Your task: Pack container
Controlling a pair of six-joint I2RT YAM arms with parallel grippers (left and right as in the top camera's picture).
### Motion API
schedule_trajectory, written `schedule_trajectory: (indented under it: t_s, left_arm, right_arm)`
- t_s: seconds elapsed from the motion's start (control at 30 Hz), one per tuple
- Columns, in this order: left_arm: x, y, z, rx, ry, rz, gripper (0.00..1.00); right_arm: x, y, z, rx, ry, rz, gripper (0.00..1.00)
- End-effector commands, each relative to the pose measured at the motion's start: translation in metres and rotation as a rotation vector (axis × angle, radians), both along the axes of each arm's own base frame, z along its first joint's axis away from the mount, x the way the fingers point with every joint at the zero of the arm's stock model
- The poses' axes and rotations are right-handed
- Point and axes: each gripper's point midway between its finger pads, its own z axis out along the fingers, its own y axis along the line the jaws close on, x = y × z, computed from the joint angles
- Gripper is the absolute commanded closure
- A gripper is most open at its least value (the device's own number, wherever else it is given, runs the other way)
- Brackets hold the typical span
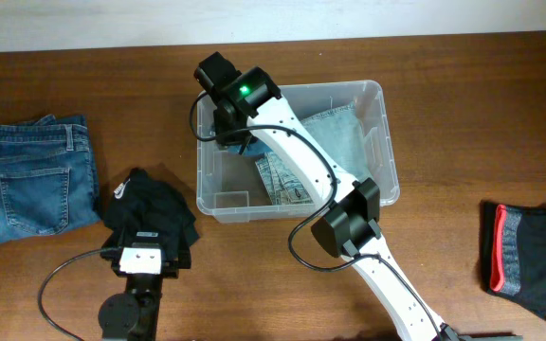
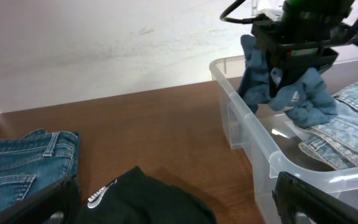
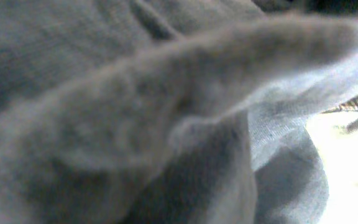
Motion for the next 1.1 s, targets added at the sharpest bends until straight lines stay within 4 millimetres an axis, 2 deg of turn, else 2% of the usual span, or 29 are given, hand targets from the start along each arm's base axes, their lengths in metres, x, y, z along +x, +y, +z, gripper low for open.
schedule_trajectory:
  t_s: [0.0,0.03,0.07,0.2,0.37,0.63,1.07]
  left_arm:
    - [0.000,-0.001,-0.001,0.005,-0.002,-0.006,0.01]
    - [0.000,-0.001,-0.001,0.005,-0.002,-0.006,0.01]
    - [0.000,-0.001,-0.001,0.005,-0.002,-0.006,0.01]
    - [0.000,-0.001,-0.001,0.005,-0.002,-0.006,0.01]
    - [0.000,-0.001,-0.001,0.005,-0.002,-0.006,0.01]
    - [0.000,-0.001,-0.001,0.005,-0.002,-0.006,0.01]
    - [0.000,-0.001,-0.001,0.005,-0.002,-0.006,0.01]
  right_arm:
    - [0.005,0.002,-0.008,-0.015,-0.019,-0.010,0.70]
    - [0.005,0.002,-0.008,-0.015,-0.019,-0.010,0.49]
    - [0.005,0.002,-0.008,-0.016,-0.019,-0.007,0.40]
    - [0.002,0.005,-0.008,0.003,-0.001,0.002,0.27]
    - [-0.008,0.018,-0.008,0.051,0.038,0.116,0.22]
    - [-0.010,0.017,0.004,0.047,0.019,0.181,0.20]
    - [-0.014,0.015,0.072,0.108,-0.084,0.209,0.20]
